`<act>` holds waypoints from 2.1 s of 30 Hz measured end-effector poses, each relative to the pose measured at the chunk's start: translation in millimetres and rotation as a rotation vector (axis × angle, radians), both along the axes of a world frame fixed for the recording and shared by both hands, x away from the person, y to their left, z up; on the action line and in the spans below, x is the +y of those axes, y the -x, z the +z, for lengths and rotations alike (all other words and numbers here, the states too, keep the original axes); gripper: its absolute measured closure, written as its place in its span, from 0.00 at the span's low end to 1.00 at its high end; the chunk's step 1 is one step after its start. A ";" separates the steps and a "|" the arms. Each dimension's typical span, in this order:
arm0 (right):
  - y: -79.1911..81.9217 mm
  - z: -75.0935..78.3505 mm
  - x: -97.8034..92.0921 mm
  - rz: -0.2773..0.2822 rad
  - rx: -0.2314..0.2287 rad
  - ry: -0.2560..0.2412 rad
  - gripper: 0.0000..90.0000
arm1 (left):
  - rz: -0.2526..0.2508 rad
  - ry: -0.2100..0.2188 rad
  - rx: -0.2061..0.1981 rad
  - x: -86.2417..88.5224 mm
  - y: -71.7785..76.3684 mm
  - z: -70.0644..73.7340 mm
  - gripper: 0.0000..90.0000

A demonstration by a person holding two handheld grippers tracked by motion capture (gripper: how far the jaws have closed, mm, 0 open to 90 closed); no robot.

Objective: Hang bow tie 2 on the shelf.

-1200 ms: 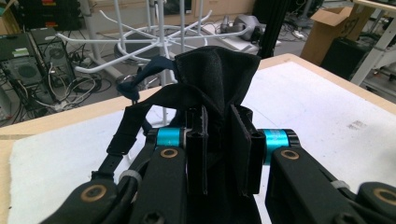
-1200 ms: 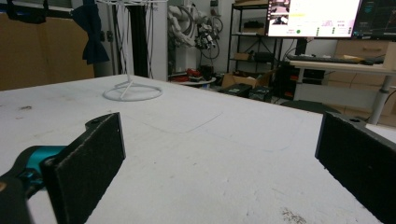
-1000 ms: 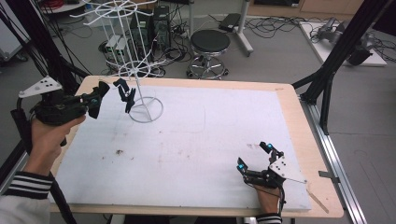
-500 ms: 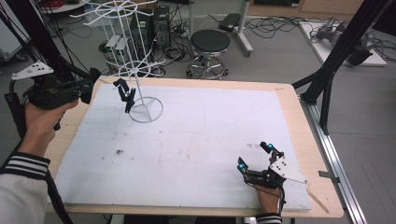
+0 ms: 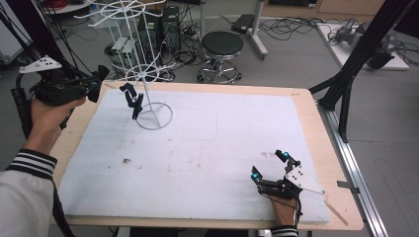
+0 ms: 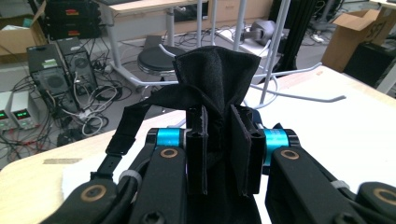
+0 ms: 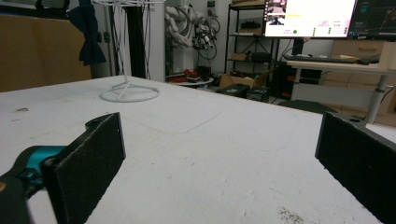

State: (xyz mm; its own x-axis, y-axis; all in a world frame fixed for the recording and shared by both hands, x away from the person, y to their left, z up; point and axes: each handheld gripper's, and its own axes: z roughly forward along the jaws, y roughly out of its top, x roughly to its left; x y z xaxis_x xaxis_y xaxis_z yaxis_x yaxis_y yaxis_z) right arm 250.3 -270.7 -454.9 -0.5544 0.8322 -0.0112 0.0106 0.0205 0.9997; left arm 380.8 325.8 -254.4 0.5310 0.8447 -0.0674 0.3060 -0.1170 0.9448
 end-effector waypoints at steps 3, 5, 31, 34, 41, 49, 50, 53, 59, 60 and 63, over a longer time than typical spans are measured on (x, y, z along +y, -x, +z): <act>-0.1 0.0 -0.1 0.000 0.001 -0.001 0.01 | -0.009 0.004 0.007 -2.9 -2.8 -1.4 0.85; 0.1 -0.1 -0.2 -0.001 0.004 -0.002 0.01 | -0.015 0.023 0.008 -4.6 -4.5 -1.8 0.85; -0.6 -0.1 -1.6 0.007 0.003 -0.011 0.01 | -0.044 0.007 0.037 -32.1 -27.2 -5.7 0.85; -0.7 -0.1 -1.7 0.008 0.005 -0.013 0.01 | -0.046 0.007 0.041 -33.9 -29.0 -6.8 0.85; -0.6 -0.2 -1.7 0.007 0.007 -0.016 0.01 | -0.043 -0.007 0.054 -38.2 -34.8 -9.1 0.85; -0.8 -0.2 -1.9 0.007 0.005 -0.018 0.01 | -0.047 -0.017 0.061 -43.4 -40.8 -10.2 0.85; -0.4 -0.2 -1.7 0.006 0.011 -0.020 0.01 | -0.049 -0.021 0.061 -43.6 -41.0 -10.4 0.85; -0.3 -0.3 -1.7 0.006 0.012 -0.021 0.01 | -0.051 -0.027 0.069 -43.3 -41.3 -10.7 0.85; -0.4 -0.3 -1.8 0.006 0.010 -0.020 0.01 | -0.044 -0.013 0.064 -42.5 -40.2 -9.6 0.82; -0.5 -0.2 -1.7 0.008 0.008 -0.019 0.01 | -0.041 -0.013 0.063 -42.4 -40.1 -9.4 0.80; -0.5 -0.2 -1.7 0.008 0.009 -0.019 0.01 | -0.042 -0.003 0.051 -43.1 -39.6 -9.0 0.75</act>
State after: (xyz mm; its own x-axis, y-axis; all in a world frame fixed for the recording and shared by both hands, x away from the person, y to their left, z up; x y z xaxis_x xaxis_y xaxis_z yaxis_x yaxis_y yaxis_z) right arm 250.7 -272.5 -455.1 -0.5613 0.8276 0.0097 0.0194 0.0014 0.9998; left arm 420.3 282.8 -263.4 0.5617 0.8222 -0.0927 0.3488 -0.1338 0.9276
